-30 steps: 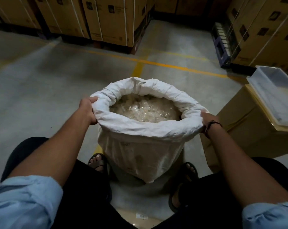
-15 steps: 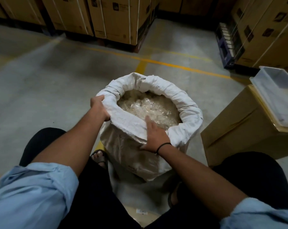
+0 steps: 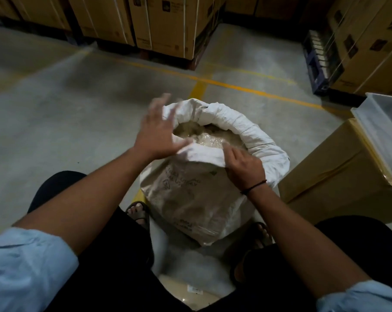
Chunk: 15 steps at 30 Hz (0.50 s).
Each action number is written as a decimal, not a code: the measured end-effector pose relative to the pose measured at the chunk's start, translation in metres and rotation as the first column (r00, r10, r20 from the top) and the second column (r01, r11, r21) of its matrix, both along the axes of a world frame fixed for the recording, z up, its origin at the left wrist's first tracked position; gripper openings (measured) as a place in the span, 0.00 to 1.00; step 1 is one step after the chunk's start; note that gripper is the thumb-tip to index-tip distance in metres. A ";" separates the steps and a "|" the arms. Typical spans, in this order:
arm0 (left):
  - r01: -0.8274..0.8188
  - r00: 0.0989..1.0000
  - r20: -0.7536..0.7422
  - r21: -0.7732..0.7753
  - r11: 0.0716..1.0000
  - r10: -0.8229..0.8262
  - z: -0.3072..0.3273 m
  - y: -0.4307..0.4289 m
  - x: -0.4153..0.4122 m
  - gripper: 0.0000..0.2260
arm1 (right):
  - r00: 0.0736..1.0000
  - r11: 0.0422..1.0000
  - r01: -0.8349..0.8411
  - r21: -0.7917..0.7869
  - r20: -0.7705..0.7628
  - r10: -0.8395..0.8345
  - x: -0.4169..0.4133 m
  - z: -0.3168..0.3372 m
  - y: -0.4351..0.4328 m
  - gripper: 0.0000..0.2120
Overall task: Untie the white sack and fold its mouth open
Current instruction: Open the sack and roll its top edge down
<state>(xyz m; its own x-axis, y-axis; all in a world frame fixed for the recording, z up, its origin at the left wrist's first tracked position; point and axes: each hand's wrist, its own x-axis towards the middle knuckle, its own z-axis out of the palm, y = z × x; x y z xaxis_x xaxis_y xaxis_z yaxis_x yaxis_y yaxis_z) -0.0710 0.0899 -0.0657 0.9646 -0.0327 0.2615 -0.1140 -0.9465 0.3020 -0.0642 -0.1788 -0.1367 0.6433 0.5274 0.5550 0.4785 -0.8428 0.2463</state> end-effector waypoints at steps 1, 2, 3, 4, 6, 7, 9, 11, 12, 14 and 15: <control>0.283 0.959 -0.043 0.074 0.956 -0.280 0.005 -0.007 -0.002 0.46 | 0.998 0.999 -0.044 0.022 0.049 0.043 0.000 0.001 0.001 0.19; 0.462 0.883 -0.150 0.109 0.880 -0.445 0.005 -0.012 -0.001 0.46 | 0.992 0.995 -0.095 0.028 0.088 0.092 -0.003 0.001 0.003 0.18; 0.538 0.830 -0.272 0.154 0.829 -0.488 0.000 -0.017 0.001 0.49 | 0.985 0.990 -0.142 0.027 0.101 0.138 -0.006 0.000 0.006 0.18; 0.558 0.808 -0.360 0.210 0.803 -0.467 -0.007 -0.022 0.002 0.53 | 0.982 0.984 -0.175 0.024 0.083 0.172 -0.009 -0.001 0.008 0.18; 0.526 0.832 -0.398 0.342 0.778 -0.388 -0.025 -0.028 0.000 0.55 | 0.979 0.979 -0.204 0.007 0.012 0.204 -0.012 -0.003 0.012 0.19; 0.499 0.855 -0.364 0.387 0.776 -0.368 -0.033 -0.030 -0.004 0.51 | 0.978 0.979 -0.206 0.003 -0.036 0.206 -0.013 -0.004 0.012 0.21; 0.443 0.896 -0.247 0.417 0.793 -0.370 -0.042 -0.034 -0.005 0.35 | 0.959 0.983 -0.184 0.024 -0.214 0.185 -0.016 0.000 0.013 0.28; 0.417 0.907 -0.123 0.413 0.810 -0.403 -0.046 -0.032 -0.004 0.24 | 0.882 0.991 -0.125 0.040 -0.454 0.130 -0.021 0.007 0.012 0.38; 0.420 0.897 -0.056 0.412 0.808 -0.438 -0.050 -0.031 -0.005 0.20 | 0.806 0.996 -0.084 0.043 -0.585 0.093 -0.022 0.008 0.011 0.45; 0.441 0.846 0.088 0.437 0.784 -0.526 -0.061 -0.030 -0.006 0.14 | 0.550 0.992 0.020 0.127 -0.830 0.095 -0.025 0.006 0.010 0.58; 0.453 0.819 0.125 0.457 0.765 -0.559 -0.063 -0.031 -0.007 0.15 | 0.439 0.983 0.077 0.168 -0.891 0.118 -0.028 0.002 0.011 0.62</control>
<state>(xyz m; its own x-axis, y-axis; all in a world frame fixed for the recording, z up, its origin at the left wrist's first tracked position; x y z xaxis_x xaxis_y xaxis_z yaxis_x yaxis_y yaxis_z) -0.0784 0.0594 -0.1292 0.6838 -0.6480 0.3355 -0.6282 -0.7567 -0.1812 -0.0920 -0.1678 -0.1346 0.8197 0.5155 -0.2497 0.3662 -0.8069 -0.4635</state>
